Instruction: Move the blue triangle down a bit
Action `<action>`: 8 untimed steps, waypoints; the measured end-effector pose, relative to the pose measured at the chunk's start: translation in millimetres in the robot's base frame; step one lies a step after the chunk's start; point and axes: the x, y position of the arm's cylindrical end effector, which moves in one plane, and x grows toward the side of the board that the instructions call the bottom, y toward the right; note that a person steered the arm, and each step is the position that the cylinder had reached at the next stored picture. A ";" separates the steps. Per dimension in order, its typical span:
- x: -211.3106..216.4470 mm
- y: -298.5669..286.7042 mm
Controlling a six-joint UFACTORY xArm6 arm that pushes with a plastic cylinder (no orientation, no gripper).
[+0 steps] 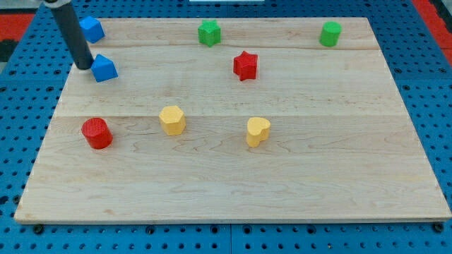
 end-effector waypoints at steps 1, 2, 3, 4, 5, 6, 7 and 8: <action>-18.1 -9.6; -47.9 -11.4; -45.6 7.8; -30.9 11.7; -6.2 11.7; -25.4 11.7; -52.2 16.4; -43.3 36.7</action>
